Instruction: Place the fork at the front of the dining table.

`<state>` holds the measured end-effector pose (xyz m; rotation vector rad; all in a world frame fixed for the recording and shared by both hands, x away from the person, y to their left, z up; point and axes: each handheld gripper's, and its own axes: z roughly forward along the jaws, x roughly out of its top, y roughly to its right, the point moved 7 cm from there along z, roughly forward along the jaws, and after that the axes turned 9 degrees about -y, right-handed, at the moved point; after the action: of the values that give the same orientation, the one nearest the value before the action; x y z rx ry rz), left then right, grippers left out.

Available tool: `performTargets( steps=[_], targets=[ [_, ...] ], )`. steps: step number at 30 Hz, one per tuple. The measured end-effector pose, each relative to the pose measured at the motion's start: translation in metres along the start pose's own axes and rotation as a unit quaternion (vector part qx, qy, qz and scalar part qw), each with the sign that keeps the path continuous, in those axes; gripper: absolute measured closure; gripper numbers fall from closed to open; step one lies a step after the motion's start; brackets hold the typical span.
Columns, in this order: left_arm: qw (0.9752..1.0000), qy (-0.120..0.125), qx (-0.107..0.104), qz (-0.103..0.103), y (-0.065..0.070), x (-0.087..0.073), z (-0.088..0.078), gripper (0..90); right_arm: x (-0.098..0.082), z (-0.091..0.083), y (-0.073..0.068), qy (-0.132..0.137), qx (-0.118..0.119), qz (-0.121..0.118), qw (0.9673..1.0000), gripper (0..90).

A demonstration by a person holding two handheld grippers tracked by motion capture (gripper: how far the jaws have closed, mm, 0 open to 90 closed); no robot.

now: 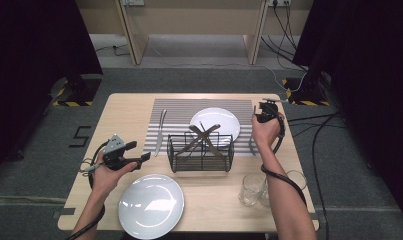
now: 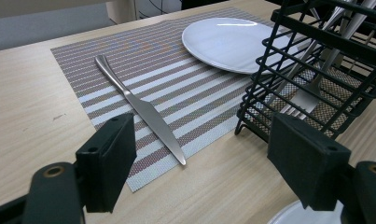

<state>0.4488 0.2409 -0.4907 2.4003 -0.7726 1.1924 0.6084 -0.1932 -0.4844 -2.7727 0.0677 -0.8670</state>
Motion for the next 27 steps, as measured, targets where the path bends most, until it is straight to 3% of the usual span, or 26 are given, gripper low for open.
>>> performTargets(
  steps=[27],
  targets=[
    [1.0000,0.000,0.000,0.000,0.000,0.000,0.000,23.4,0.002,0.013,0.006,-0.018,-0.003,0.017,0.9997,86.8]
  ],
)
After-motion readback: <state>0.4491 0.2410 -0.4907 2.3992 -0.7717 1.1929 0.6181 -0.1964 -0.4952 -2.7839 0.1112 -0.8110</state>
